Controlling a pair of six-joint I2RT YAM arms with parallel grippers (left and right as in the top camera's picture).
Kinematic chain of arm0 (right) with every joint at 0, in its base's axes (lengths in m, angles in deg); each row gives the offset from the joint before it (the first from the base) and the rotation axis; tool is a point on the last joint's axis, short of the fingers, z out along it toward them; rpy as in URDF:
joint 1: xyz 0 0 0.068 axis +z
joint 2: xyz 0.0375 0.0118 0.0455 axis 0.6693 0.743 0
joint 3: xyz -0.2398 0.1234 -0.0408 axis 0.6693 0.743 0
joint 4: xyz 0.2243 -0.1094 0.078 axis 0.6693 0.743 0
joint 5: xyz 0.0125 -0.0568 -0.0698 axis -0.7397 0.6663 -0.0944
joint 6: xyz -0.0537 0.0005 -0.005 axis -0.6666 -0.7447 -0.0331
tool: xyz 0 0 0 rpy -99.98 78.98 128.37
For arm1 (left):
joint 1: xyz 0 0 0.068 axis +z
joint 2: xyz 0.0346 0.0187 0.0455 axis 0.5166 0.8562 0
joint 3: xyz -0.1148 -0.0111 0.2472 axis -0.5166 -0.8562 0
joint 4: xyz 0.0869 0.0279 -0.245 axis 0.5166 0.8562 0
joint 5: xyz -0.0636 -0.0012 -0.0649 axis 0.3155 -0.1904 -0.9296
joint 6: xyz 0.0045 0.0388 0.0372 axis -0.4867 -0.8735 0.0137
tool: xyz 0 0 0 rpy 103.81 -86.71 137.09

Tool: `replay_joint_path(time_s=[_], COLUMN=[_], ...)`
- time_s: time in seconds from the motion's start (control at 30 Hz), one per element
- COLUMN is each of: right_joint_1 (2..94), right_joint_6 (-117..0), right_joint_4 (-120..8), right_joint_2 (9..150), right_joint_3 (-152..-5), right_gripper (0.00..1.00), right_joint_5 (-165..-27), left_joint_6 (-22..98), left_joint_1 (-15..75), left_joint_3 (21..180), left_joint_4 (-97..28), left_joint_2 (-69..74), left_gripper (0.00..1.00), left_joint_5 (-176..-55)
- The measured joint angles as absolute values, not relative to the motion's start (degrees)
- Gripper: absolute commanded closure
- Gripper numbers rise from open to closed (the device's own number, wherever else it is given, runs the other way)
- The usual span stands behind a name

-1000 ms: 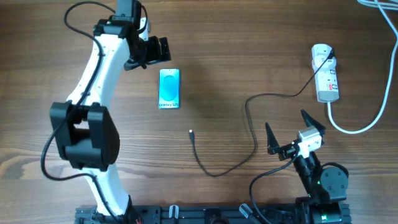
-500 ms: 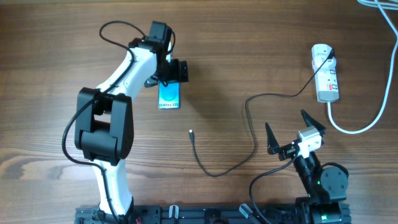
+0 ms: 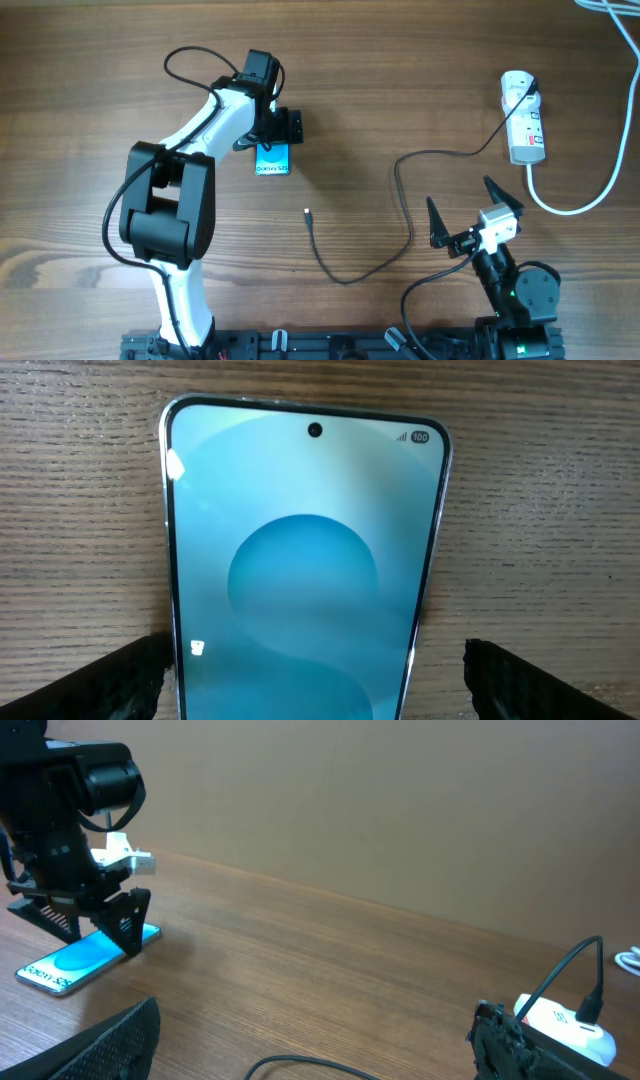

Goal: Plug charger to phone and switch on socket
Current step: 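Move the left gripper over the Galaxy S25 phone and lower, then close the left gripper on the phone's long edges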

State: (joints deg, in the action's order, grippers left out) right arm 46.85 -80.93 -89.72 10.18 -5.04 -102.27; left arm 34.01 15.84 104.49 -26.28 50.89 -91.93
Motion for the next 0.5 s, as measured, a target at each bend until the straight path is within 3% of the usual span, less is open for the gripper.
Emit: replay_joint_path(time_s=[0.13, 0.4, 0.5], right_joint_1=[46.9, 46.9, 46.9], right_joint_6=[-80.9, -80.9, -80.9], right_joint_4=[-89.7, -89.7, -89.7], right_joint_2=[10.2, 10.2, 10.2], right_joint_3=[-5.0, -5.0, -5.0], right_gripper=[0.00, 0.00, 0.00], right_joint_5=[-102.3, -102.3, -102.3], left_joint_6=[34.0, 33.8, 33.9], left_joint_1=[15.8, 15.7, 15.7], left_joint_3=[104.4, 104.1, 104.0], left_joint_4=[-26.3, -21.6, -19.4], left_joint_2=[50.8, 50.9, 50.9], left_gripper=[0.11, 0.19, 0.18], left_joint_5=[-91.1, -86.7, -85.9])
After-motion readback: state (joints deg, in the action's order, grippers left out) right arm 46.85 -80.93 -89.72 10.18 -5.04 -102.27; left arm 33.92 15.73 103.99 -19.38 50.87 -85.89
